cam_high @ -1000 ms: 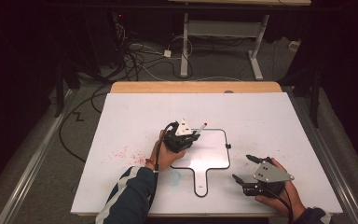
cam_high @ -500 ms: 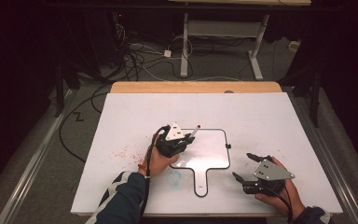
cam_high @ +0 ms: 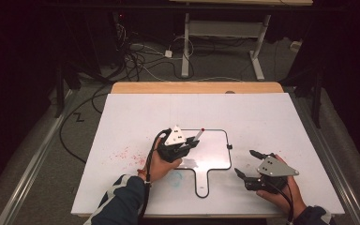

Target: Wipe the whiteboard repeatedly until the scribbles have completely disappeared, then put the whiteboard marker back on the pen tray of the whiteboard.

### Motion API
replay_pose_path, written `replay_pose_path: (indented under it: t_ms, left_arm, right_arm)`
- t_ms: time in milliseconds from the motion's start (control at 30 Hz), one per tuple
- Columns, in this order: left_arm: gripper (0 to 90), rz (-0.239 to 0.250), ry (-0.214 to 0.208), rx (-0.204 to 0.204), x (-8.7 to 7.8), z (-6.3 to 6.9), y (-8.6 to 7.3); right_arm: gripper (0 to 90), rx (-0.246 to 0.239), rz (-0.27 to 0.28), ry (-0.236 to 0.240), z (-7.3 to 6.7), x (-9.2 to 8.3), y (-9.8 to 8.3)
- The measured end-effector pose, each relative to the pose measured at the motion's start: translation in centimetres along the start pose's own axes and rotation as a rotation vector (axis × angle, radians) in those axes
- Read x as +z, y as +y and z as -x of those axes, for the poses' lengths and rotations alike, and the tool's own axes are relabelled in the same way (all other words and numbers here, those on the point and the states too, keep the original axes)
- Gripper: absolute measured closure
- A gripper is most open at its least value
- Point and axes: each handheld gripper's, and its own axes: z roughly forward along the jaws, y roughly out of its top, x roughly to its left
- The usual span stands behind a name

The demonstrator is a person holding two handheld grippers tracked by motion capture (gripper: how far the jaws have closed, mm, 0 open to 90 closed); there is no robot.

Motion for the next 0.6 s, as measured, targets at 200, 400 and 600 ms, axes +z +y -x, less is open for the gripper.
replay_pose_path:
  t_ms: [200, 400, 600]
  left_arm:
    - [78.7, 0.001, -0.012, 0.017, 0.5, 1.0, 0.2]
    - [78.6, 0.023, -0.036, 0.022, 1.0, 2.2, 0.8]
    - [78.5, 0.035, -0.054, 0.038, 1.9, 3.7, 1.3]
  right_arm:
    - [27.1, 0.049, 0.027, -0.001, 0.6, -0.3, 0.5]
    - [32.4, 0.118, 0.084, 0.086, 1.3, -0.4, 2.1]
    - [34.0, 0.154, 0.120, 0.158, 1.1, 0.6, 4.1]
